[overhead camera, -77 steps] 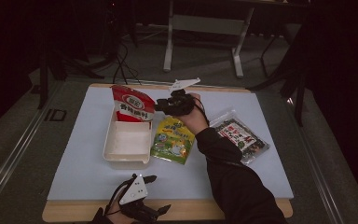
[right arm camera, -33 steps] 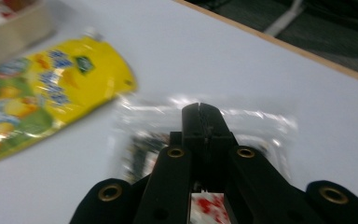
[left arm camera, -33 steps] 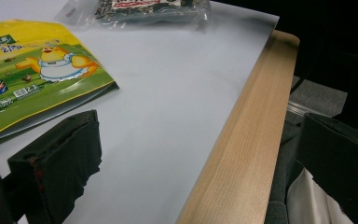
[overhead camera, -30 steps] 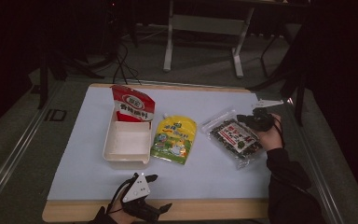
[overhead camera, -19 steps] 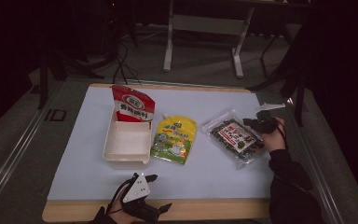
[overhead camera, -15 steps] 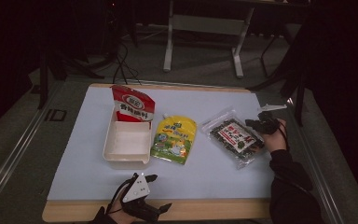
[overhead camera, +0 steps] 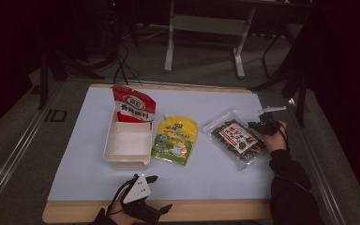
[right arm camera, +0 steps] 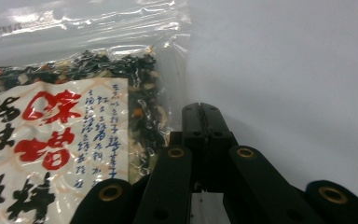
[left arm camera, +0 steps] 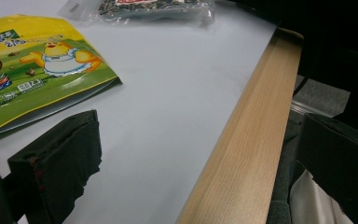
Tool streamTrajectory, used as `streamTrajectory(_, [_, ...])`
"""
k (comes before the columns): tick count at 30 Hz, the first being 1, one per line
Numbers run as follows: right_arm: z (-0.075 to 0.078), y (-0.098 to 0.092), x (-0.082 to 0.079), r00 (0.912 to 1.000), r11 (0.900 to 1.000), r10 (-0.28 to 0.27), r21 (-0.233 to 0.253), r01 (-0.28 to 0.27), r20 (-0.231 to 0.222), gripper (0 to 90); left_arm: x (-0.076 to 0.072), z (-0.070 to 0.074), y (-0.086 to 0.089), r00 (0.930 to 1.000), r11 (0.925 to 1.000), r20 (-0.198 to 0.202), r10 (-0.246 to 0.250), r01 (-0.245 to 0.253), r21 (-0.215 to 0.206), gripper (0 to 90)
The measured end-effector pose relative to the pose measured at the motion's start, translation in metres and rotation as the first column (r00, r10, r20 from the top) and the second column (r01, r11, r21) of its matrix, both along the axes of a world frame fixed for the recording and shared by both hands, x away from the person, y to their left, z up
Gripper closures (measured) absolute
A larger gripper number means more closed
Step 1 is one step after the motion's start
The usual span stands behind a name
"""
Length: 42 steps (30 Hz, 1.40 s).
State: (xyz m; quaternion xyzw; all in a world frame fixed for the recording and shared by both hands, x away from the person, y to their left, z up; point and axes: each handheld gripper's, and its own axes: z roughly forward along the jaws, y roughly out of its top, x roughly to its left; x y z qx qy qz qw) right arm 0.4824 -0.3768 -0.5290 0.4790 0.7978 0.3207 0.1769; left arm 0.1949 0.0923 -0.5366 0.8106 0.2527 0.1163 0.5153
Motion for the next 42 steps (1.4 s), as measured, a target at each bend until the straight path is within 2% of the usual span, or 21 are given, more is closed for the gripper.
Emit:
streamTrajectory(2, [-0.001, -0.001, 0.001, 0.9998, 1.000, -0.015, 0.015, 0.015, -0.010, 90.0, 0.000, 0.000, 0.000, 1.0000, 1.0000, 0.001, 0.001, -0.001, 0.000, 1.7])
streamTrajectory(11, [-0.009, 0.000, 0.006, 0.9985, 0.999, -0.036, -0.036, 0.035, -0.040, 90.0, 0.000, 0.000, 0.000, 1.0000, 1.0000, 0.001, -0.001, 0.001, 0.000, 1.7])
streamTrajectory(14, [-0.010, 0.000, 0.004, 0.9985, 0.999, -0.036, -0.003, 0.035, -0.041, 90.0, 0.000, 0.000, 0.000, 1.0000, 1.0000, -0.001, -0.002, 0.002, -0.001, 1.7])
streamTrajectory(20, [-0.009, 0.007, -0.003, 0.9988, 1.000, 0.000, -0.004, -0.001, -0.049, 90.0, 0.000, 0.000, -0.001, 1.0000, 1.0000, 0.002, -0.004, 0.004, 0.001, 1.7])
streamTrajectory(26, [-0.008, 0.014, -0.019, 0.9976, 0.999, 0.034, -0.005, -0.034, -0.061, 90.0, -0.001, 0.001, -0.001, 1.0000, 1.0000, 0.004, -0.006, 0.006, -0.002, 1.7])
streamTrajectory(33, [-0.007, 0.013, -0.045, 0.9958, 0.999, 0.034, 0.012, -0.033, -0.085, 90.0, -0.001, 0.001, -0.002, 0.9999, 0.9999, 0.005, -0.011, 0.011, 0.000, 1.7])
streamTrajectory(42, [-0.006, 0.009, -0.074, 0.9942, 0.998, 0.057, -0.013, -0.059, -0.091, 90.0, -0.001, 0.002, -0.004, 0.9998, 0.9998, 0.008, -0.019, 0.019, 0.000, 1.7])
